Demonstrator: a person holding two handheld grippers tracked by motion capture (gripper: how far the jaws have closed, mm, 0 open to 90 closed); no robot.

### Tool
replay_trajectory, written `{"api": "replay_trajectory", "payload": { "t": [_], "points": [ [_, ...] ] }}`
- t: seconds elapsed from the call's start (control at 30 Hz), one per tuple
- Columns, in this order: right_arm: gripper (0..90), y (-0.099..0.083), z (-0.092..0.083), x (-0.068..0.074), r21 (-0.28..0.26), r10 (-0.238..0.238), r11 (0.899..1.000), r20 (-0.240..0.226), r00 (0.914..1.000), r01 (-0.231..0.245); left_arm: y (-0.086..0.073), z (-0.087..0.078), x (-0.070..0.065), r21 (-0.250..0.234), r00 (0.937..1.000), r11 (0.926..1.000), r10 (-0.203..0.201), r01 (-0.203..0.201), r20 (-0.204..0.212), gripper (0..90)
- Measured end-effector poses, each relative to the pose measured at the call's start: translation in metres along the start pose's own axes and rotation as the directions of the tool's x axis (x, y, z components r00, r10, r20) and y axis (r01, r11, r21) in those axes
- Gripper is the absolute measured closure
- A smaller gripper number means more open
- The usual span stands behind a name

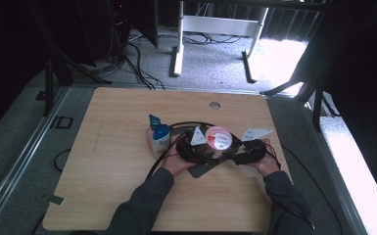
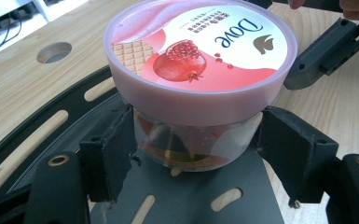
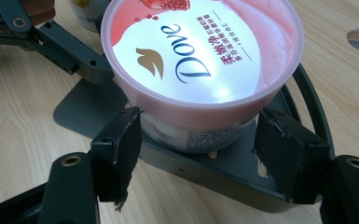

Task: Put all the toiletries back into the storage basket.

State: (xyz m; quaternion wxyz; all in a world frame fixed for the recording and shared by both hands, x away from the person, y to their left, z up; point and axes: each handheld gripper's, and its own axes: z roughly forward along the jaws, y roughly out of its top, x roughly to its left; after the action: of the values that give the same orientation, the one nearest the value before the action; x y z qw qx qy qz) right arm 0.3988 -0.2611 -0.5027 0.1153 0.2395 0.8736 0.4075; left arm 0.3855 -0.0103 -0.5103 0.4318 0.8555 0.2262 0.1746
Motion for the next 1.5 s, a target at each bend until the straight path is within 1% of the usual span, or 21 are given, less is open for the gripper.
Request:
{"api": "replay_trajectory", "payload": {
  "t": [0.13, 0.33, 0.43, 0.63, 0.7, 0.9, 1.0, 1.13, 1.2, 1.3, 1.37, 1.5],
  "points": [
    [31.8, -0.002, -0.001, -0.004, 0.001, 0.016, 1.0, -0.002, 0.9999, -0.016, 0.003, 0.004, 0.0, 0.002, 1.0, 1.0, 0.002, -0.002, 0.003, 27.9],
    [31.9, -0.004, -0.002, -0.009, 0.004, 0.039, 0.999, 0.008, 0.9992, -0.039, 0.004, 0.011, 0.002, -0.005, 0.9995, 0.9995, -0.031, 0.031, 0.01, 28.0],
    [31.9, -0.006, -0.002, -0.011, 0.005, 0.055, 0.998, 0.01, 0.9984, -0.055, 0.005, 0.015, 0.002, 0.0, 0.9994, 0.9995, -0.033, 0.033, 0.01, 27.9],
    [31.9, -0.009, 0.0, -0.014, 0.01, 0.071, 0.997, 0.023, 0.9972, -0.071, 0.005, 0.022, 0.003, 0.006, 0.9985, 0.9986, -0.052, 0.052, 0.015, 28.6],
    [31.9, -0.009, 0.001, -0.015, 0.016, 0.073, 0.997, 0.03, 0.9969, -0.073, 0.004, 0.024, 0.004, 0.01, 0.9981, 0.9982, -0.059, 0.059, 0.018, 29.0],
    [31.8, -0.01, 0.004, -0.016, 0.042, 0.086, 0.995, 0.04, 0.9955, -0.088, 0.003, 0.029, 0.004, 0.029, 0.998, 0.9978, -0.06, 0.059, 0.018, 29.4],
    [31.9, -0.011, 0.005, -0.016, 0.047, 0.09, 0.995, 0.042, 0.995, -0.092, 0.003, 0.031, 0.005, 0.035, 0.9977, 0.9974, -0.064, 0.063, 0.022, 29.4],
    [31.9, -0.011, 0.007, -0.016, 0.052, 0.091, 0.994, 0.055, 0.9944, -0.094, 0.002, 0.033, 0.006, 0.041, 0.9974, 0.9969, -0.069, 0.068, 0.022, 29.6],
    [31.9, -0.011, 0.008, -0.016, 0.055, 0.096, 0.993, 0.057, 0.9937, -0.1, 0.001, 0.034, 0.007, 0.041, 0.9966, 0.9962, -0.078, 0.077, 0.026, 29.6],
    [31.9, -0.011, 0.009, -0.015, 0.072, 0.088, 0.993, 0.064, 0.9941, -0.093, -0.001, 0.036, 0.007, 0.053, 0.9959, 0.9952, -0.084, 0.082, 0.034, 29.7],
    [31.8, -0.011, 0.011, -0.015, 0.082, 0.085, 0.993, 0.063, 0.9944, -0.09, -0.002, 0.037, 0.008, 0.056, 0.995, 0.9944, -0.092, 0.09, 0.038, 29.7],
    [31.8, -0.011, 0.01, -0.016, 0.083, 0.085, 0.993, 0.056, 0.9948, -0.09, -0.003, 0.038, 0.008, 0.059, 0.9947, 0.9941, -0.094, 0.091, 0.041, 30.1]
  ]
}}
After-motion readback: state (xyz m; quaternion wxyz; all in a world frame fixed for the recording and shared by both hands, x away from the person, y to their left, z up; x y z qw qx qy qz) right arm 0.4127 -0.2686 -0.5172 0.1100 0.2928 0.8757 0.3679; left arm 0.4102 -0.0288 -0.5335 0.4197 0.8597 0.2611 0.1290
